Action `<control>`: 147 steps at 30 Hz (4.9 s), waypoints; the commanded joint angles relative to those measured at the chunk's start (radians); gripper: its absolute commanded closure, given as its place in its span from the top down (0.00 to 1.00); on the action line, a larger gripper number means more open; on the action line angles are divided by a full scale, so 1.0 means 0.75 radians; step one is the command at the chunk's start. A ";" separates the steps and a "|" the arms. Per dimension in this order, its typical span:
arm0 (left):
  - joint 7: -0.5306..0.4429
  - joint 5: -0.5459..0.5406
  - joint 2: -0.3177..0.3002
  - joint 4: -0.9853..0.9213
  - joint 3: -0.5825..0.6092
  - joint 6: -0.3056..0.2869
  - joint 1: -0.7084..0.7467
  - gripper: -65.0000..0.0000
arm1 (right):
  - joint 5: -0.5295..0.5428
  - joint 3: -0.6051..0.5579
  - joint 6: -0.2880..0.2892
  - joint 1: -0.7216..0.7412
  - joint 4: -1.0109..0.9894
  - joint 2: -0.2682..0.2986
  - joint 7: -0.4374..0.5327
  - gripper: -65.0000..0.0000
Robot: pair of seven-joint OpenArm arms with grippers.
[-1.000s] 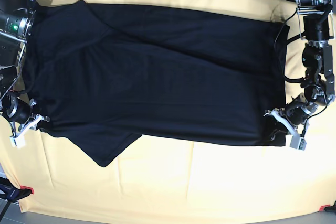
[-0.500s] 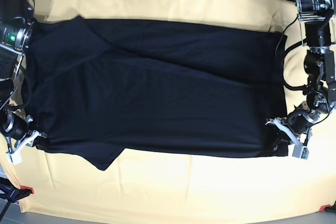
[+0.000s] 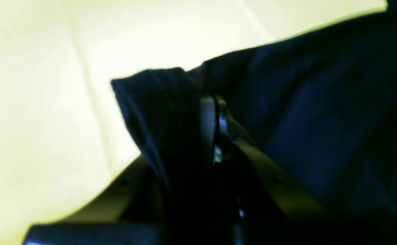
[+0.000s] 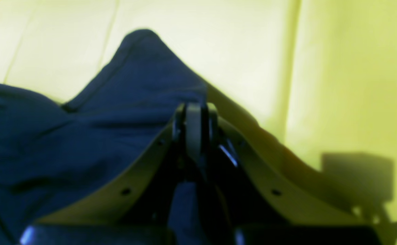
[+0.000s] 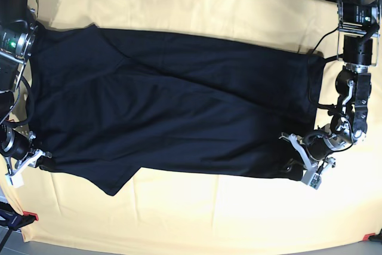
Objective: Fold the T-shirt properly
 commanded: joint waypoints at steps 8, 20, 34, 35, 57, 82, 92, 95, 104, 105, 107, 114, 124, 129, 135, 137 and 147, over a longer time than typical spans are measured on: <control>0.017 -0.064 -0.127 0.020 -0.017 -0.035 -0.023 0.00 | 0.133 -0.082 0.003 0.035 0.019 0.067 -0.113 0.00; 0.132 -0.291 -0.242 0.020 -0.017 -0.242 0.047 0.00 | 0.364 -0.188 0.003 -0.028 0.236 0.152 -0.317 0.00; 0.481 -0.705 -0.366 0.020 -0.017 -0.351 0.047 0.00 | 0.406 -0.188 0.003 -0.279 0.413 0.233 -0.382 0.00; 0.516 -0.733 -0.372 0.020 -0.017 -0.351 0.047 0.00 | 0.416 -0.188 0.003 -0.295 0.431 0.238 -0.392 0.00; 0.930 -1.102 -0.403 0.020 -0.017 -0.351 0.163 0.59 | 0.673 -0.187 0.003 -0.232 0.475 0.253 -0.478 0.63; 0.935 -1.099 -0.404 0.020 -0.017 -0.328 0.173 0.59 | -0.302 -0.188 -0.287 -0.220 0.469 -0.166 0.020 0.63; 0.934 -1.100 -0.403 0.020 -0.017 -0.328 0.173 0.59 | -0.133 -0.188 -0.170 -0.224 0.424 -0.182 -0.008 0.63; 0.934 -1.100 -0.403 0.020 -0.017 -0.328 0.173 0.59 | -0.051 -0.188 -0.099 -0.223 0.425 -0.182 -0.010 0.63; 0.925 -1.100 -0.403 0.020 -0.017 -0.328 0.173 0.59 | -0.002 -0.187 -0.040 -0.203 0.425 -0.182 -0.006 0.00; 0.919 -1.100 -0.403 0.020 -0.017 -0.328 0.173 0.59 | -0.017 -0.187 -0.040 -0.199 0.425 -0.181 -0.006 0.00; 0.912 -1.100 -0.403 0.020 -0.017 -0.328 0.173 0.59 | -0.021 -0.187 -0.039 -0.197 0.425 -0.181 -0.006 0.00; 0.899 -1.100 -0.403 0.020 -0.017 -0.328 0.173 0.59 | 0.060 -0.187 0.003 -0.204 0.429 -0.181 -0.078 0.00; 0.891 -1.100 -0.403 0.020 -0.017 -0.328 0.173 0.59 | -0.256 -0.184 -0.223 -0.197 0.429 -0.162 0.020 0.67; 0.890 -1.100 -0.403 0.020 -0.017 -0.328 0.174 0.59 | -0.309 -0.184 -0.395 -0.205 0.428 -0.163 0.043 0.67; 0.889 -1.101 -0.403 0.020 -0.017 -0.328 0.173 0.59 | -0.088 -0.184 -0.281 -0.213 0.363 -0.164 0.017 0.67; 0.889 -1.101 -0.403 0.020 -0.017 -0.328 0.173 0.59 | -0.040 -0.184 -0.214 -0.213 0.352 -0.165 0.013 0.67; 0.889 -1.101 -0.403 0.020 -0.017 -0.328 0.173 0.59 | 0.050 -0.184 -0.024 -0.212 0.352 -0.214 0.004 0.40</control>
